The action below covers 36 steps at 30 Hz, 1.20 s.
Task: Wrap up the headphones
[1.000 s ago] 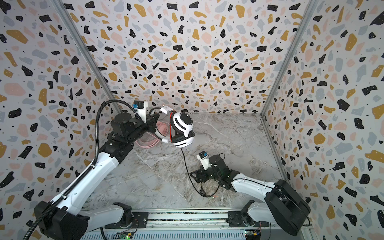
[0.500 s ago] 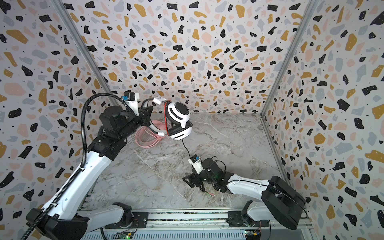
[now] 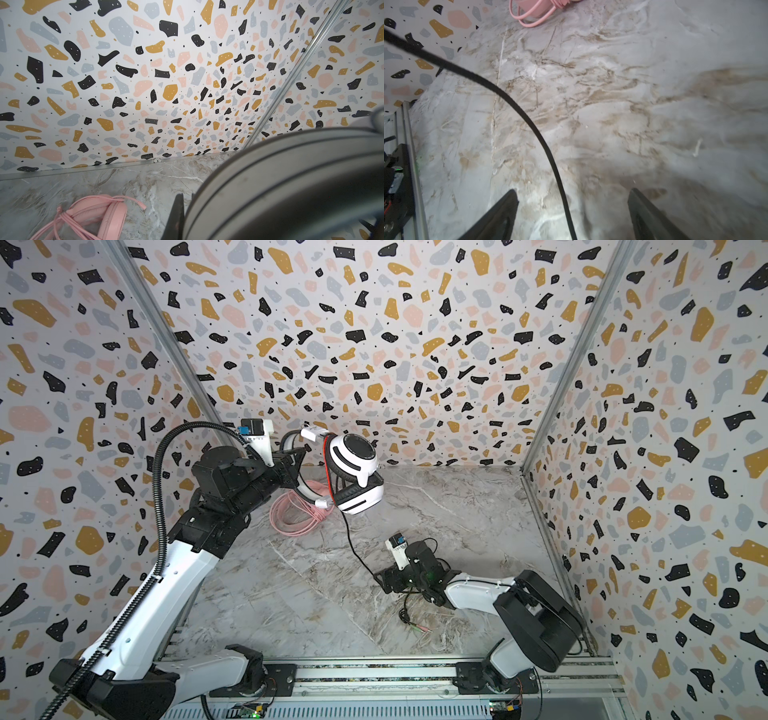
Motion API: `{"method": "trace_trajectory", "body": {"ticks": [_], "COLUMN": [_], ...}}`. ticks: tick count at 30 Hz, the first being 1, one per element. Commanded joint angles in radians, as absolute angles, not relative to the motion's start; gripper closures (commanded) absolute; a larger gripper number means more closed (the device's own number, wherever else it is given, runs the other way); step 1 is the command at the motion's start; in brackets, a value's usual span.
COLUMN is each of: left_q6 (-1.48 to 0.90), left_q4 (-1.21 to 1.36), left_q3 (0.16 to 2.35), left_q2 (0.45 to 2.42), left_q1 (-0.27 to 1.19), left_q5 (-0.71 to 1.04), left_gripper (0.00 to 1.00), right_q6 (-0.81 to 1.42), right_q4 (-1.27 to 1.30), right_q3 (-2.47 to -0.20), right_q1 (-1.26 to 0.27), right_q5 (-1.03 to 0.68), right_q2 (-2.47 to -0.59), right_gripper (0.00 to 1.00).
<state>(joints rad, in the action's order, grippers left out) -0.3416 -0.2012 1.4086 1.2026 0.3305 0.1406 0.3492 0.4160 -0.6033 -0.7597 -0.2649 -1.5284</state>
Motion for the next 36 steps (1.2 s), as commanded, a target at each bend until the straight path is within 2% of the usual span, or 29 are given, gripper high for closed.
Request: {"method": "trace_trajectory", "body": {"ticks": [1, 8, 13, 18, 25, 36], "left_q6": [-0.4, -0.391, -0.405, -0.386, -0.431, -0.559], "left_q4": [-0.118, -0.16, -0.158, -0.178, -0.168, -0.109], "left_q3": [1.481, 1.528, 1.544, 1.559, 1.524, 1.397], "left_q2": [1.185, 1.183, 1.186, 1.193, 1.211, 1.266], "left_q1": [0.327, 0.327, 0.324, 0.323, 0.302, 0.236], "left_q5": [0.165, 0.158, 0.165, 0.149, 0.004, -0.378], "left_gripper": [1.0, 1.0, 1.0, 1.0, 1.0, 1.0], "right_q6": [0.343, 0.369, 0.382, 0.382, 0.339, 0.371], "right_q4": [0.498, 0.565, 0.626, 0.646, 0.541, 0.193], "right_q3": [-0.7, -0.751, -0.772, -0.73, -0.573, -0.401], "right_q1": [-0.785, -0.818, -0.792, -0.787, -0.814, -1.021], "right_q5": [-0.374, -0.41, -0.443, -0.447, -0.328, -0.026], "right_q2": [-1.616, -1.733, -1.822, -1.799, -1.586, -1.104], "right_gripper": [0.17, 0.2, 0.31, 0.71, 0.99, 1.0]}}
